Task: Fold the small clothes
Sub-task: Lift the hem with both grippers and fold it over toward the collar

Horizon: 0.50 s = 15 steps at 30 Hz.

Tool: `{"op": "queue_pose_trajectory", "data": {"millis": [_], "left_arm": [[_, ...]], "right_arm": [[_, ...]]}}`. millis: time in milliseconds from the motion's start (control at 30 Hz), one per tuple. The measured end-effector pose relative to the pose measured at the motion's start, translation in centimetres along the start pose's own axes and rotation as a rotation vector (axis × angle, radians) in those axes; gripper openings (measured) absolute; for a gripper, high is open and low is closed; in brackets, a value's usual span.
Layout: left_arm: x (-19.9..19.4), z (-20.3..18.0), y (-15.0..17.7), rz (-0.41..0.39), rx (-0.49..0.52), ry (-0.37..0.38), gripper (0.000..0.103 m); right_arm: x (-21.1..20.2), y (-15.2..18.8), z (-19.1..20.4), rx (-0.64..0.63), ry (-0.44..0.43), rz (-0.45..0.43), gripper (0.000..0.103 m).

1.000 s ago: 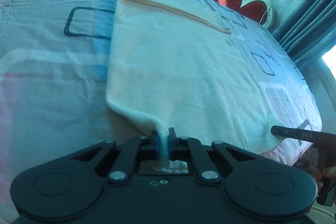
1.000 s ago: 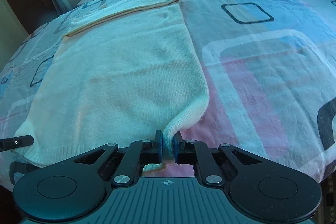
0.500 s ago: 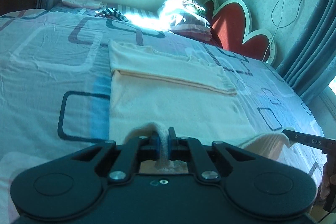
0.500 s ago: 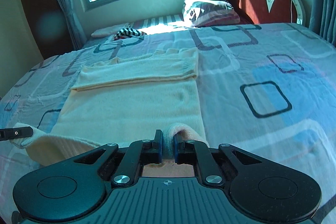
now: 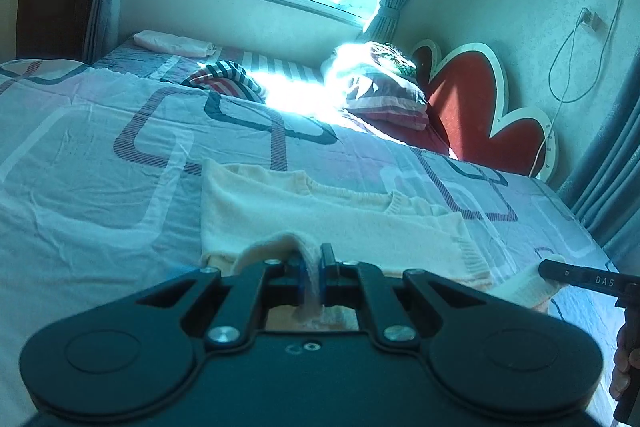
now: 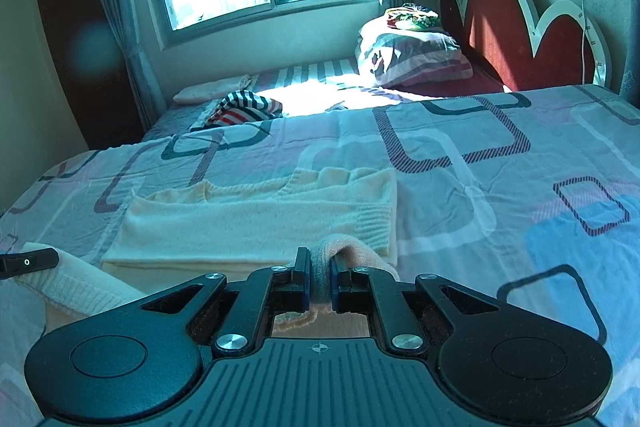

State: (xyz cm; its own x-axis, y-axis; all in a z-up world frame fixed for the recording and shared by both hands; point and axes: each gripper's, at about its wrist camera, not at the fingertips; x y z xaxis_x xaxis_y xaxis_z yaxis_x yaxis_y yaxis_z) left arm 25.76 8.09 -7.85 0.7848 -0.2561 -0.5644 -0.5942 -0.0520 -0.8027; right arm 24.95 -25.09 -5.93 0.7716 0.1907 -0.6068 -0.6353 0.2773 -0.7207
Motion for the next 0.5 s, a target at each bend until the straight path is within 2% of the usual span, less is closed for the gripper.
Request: {"op": "queue_pose_trajectory", "data": {"millis": [200,500], "left_arm": [[5.3,1.8,-2.9,0.018,-0.064,-0.043,0.005],[12.4,3.0,-4.8,0.097,-0.043,-0.108,0.005]], "right_arm": [[6.3,-3.7,-1.5,0.081,-0.016,0.053,0.009],[14.1,-6.3,-3.1,0.157,-0.006,0.146,0.009]]}}
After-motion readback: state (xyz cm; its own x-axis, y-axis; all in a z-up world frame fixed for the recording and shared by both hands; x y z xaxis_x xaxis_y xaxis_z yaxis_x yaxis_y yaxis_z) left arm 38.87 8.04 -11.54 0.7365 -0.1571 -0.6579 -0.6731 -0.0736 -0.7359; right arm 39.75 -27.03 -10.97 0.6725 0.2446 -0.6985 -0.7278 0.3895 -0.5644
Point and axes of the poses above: each gripper's, at about its wrist camera, not at the fingertips, and x roughly the way its jaws point, z to its left, y to its underside, and after that the axes turned 8 degrees about x, right-handed
